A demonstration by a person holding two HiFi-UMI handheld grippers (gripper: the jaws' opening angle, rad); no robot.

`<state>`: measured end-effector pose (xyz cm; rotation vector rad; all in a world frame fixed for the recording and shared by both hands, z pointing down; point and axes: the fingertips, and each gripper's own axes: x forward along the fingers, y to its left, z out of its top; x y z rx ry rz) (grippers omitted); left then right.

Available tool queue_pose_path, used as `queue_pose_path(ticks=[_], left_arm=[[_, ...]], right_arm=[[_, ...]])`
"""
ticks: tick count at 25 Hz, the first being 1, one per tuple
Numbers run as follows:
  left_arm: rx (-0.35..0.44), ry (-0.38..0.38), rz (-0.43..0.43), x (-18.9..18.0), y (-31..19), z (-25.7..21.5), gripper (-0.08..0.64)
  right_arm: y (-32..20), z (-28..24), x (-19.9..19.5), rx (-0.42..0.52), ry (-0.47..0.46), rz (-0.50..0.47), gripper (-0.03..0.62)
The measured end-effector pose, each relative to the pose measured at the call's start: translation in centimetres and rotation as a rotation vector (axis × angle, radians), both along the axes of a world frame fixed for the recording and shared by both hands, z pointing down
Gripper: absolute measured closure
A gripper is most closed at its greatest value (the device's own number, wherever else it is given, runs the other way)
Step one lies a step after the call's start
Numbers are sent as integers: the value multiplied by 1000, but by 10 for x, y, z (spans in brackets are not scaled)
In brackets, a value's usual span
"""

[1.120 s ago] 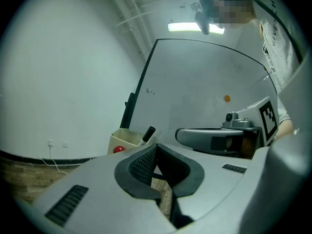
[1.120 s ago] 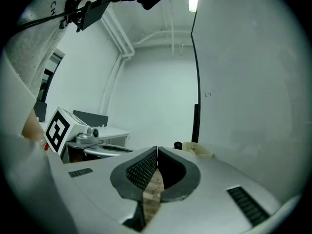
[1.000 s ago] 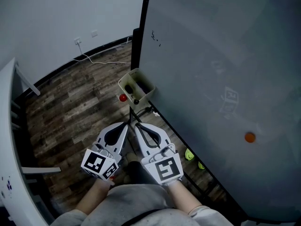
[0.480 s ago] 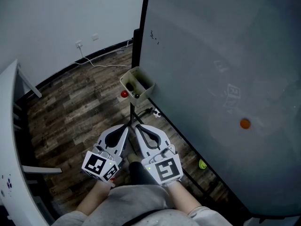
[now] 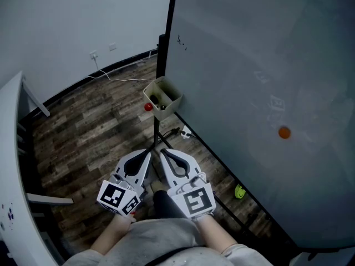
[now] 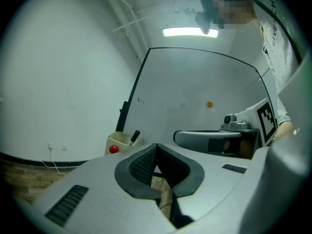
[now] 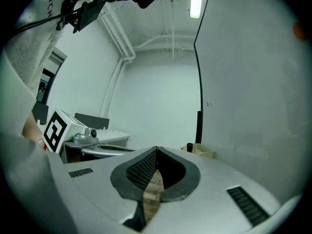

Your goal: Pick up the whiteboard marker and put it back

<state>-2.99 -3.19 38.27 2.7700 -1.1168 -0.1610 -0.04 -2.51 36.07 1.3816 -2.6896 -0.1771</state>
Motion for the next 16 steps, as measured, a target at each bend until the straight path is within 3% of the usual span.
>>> queue_pose_path(ticks=[7, 16], left_arm=[[18, 12, -2, -9, 18, -1, 546], [23, 18, -56, -30, 45, -1, 545]], right_arm=[[17, -3, -5, 21, 23, 31, 572], [44, 3, -23, -24, 6, 57, 573]])
